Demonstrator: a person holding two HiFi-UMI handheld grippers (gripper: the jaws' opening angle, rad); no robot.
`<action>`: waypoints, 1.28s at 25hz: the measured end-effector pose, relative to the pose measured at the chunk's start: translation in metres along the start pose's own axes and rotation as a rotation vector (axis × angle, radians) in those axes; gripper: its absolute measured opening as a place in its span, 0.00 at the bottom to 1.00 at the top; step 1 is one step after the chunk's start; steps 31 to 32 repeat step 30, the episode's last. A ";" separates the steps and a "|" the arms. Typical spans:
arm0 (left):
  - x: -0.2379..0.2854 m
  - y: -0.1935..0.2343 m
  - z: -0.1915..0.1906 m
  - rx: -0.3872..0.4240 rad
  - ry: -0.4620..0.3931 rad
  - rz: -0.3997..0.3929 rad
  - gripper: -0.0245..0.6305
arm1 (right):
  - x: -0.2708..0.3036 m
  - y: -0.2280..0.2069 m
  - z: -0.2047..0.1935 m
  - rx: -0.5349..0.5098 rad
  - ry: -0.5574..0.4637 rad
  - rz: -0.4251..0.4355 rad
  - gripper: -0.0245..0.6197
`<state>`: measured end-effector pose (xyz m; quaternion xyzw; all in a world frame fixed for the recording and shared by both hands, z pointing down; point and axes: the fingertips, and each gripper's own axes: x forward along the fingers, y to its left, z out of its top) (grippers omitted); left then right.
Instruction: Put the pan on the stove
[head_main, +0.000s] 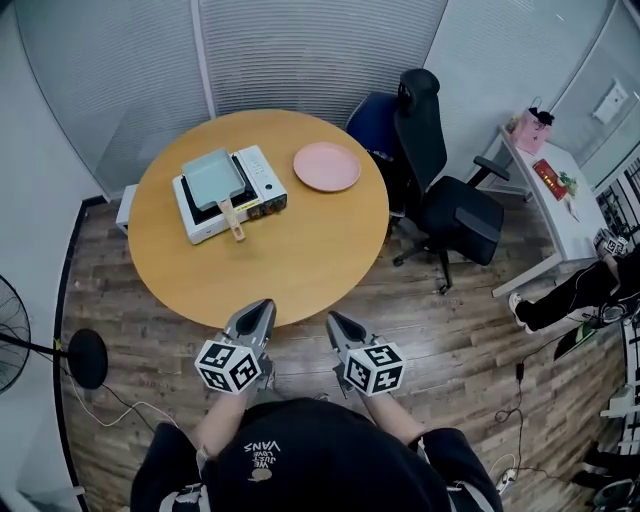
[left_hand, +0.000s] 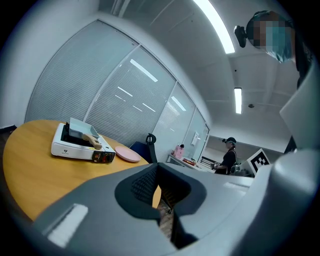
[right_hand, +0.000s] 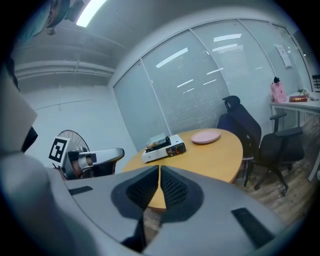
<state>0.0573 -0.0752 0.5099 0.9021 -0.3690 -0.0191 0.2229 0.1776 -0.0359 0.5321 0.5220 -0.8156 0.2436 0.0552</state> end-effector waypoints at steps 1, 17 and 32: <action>-0.002 -0.004 -0.002 0.003 0.000 0.002 0.05 | -0.003 0.000 -0.001 -0.001 -0.001 0.004 0.07; -0.022 -0.035 -0.023 0.013 -0.007 0.040 0.05 | -0.040 -0.005 -0.018 -0.026 0.009 -0.001 0.06; -0.026 -0.054 -0.031 0.024 -0.013 0.041 0.05 | -0.058 -0.006 -0.019 -0.024 -0.022 0.018 0.06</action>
